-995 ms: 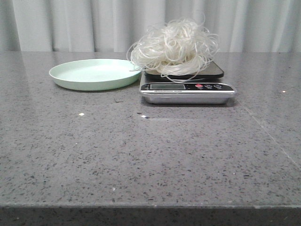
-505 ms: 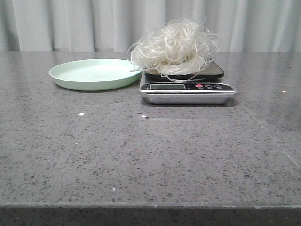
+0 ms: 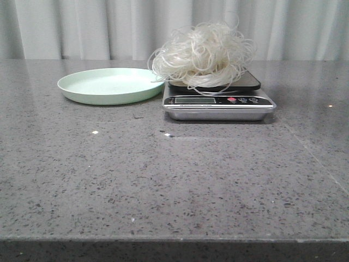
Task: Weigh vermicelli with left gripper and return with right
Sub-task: 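Lower the right gripper onto the vermicelli on the scale and grasp, then carry the vermicelli with the right gripper back onto the green plate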
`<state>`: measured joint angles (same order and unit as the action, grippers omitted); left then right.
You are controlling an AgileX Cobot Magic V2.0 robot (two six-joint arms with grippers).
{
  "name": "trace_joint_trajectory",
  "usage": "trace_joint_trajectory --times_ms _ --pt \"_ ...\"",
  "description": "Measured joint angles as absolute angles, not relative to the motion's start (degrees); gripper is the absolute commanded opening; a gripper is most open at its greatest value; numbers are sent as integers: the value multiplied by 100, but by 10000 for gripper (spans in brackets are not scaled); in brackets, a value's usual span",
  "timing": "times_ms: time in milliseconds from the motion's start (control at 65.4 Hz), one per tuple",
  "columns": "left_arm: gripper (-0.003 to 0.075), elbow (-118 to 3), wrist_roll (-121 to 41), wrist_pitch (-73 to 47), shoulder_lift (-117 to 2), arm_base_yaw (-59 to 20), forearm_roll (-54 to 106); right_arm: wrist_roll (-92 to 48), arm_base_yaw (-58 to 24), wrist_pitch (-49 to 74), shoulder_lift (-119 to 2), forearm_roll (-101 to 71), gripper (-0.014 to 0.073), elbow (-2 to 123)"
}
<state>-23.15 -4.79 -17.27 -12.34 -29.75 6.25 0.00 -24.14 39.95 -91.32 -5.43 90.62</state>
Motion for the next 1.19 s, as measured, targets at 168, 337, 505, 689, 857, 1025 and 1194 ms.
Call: trace_joint_trajectory --times_ms 168,337,505,689,857,1025,1194 --pt "133 -2315 -479 -1727 -1234 -2975 625 0 -2414 4351 -9814 -600 589 9305" --pt "133 -2315 -479 -1749 -1234 -2975 666 0 -2414 4645 -10195 -609 589 9327" --pt "133 -2315 -479 -1770 -1234 -2975 672 42 -2414 4910 -10415 -771 436 9461" --pt "133 -2315 -479 -1770 -1234 -2975 672 42 -2414 5679 -10687 -848 166 9966" --pt "133 -2315 -479 -1770 -1234 -2975 686 42 -2414 6137 -10824 -897 167 10579" --pt "133 -2315 -479 -1770 -1234 -2975 686 42 -2509 6068 -10862 -1359 167 11275" --pt "133 -2315 -479 -1774 -1234 -2975 686 42 -2833 5476 -10981 -1889 167 11544"
